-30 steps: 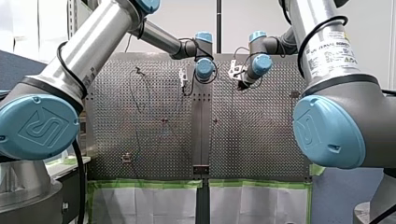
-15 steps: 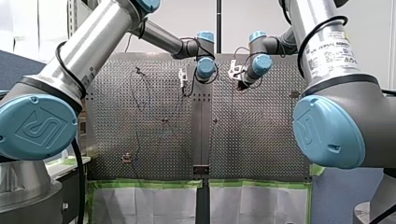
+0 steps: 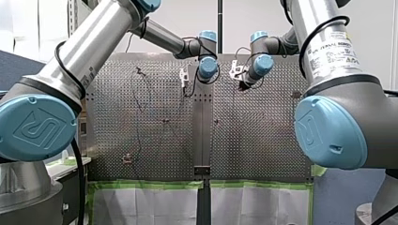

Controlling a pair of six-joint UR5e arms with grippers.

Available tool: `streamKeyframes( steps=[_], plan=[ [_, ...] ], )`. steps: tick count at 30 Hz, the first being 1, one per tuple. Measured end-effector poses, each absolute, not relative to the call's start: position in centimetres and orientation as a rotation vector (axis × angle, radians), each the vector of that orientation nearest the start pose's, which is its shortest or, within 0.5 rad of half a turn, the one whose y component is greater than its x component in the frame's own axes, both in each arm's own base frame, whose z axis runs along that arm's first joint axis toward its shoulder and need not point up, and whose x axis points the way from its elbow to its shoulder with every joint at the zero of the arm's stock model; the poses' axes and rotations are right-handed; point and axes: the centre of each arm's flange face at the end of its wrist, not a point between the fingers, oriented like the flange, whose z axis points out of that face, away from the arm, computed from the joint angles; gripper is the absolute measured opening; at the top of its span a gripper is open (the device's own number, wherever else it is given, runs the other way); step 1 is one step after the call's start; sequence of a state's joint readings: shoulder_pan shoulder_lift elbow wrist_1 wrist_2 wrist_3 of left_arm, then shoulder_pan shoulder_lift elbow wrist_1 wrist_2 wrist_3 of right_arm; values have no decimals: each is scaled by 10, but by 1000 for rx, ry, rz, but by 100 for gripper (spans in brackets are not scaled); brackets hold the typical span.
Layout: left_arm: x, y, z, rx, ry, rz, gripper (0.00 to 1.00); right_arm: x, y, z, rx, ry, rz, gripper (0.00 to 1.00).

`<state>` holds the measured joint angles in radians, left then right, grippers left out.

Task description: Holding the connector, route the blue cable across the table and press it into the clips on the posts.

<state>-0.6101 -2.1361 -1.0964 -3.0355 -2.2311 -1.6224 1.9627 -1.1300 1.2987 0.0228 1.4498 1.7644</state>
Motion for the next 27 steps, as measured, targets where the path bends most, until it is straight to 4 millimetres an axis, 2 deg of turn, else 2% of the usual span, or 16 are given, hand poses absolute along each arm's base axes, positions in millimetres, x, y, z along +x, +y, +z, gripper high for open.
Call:
streamKeyframes(
  steps=[2, 3, 5, 6, 8, 9, 11, 22, 27],
  plan=[
    [529, -460, 389, -87, 1555, -9, 33, 381, -541, 364, 1681, -1242, 1576, 0],
    [528, -461, 391, -87, 1554, -11, 33, 381, -541, 364, 1681, -1241, 1576, 0],
    [526, -462, 393, -88, 1551, -14, 24, 381, -542, 364, 1681, -1241, 1576, 0],
    [524, -463, 395, -87, 1549, -17, 24, 381, -541, 364, 1681, -1241, 1576, 0],
    [522, -464, 397, -86, 1547, -19, 13, 381, -541, 364, 1681, -1242, 1576, 0],
    [521, -464, 397, -85, 1547, -21, 13, 381, -542, 364, 1681, -1242, 1576, 0],
    [520, -466, 397, -82, 1548, -22, 0, 381, -541, 364, 1680, -1242, 1576, 0],
    [513, -470, 395, -77, 1561, -27, 0, 381, -541, 364, 1682, -1243, 1578, 0],
    [506, -469, 383, -78, 1580, -11, 0, 381, -540, 361, 1691, -1247, 1572, 0]
  ],
)
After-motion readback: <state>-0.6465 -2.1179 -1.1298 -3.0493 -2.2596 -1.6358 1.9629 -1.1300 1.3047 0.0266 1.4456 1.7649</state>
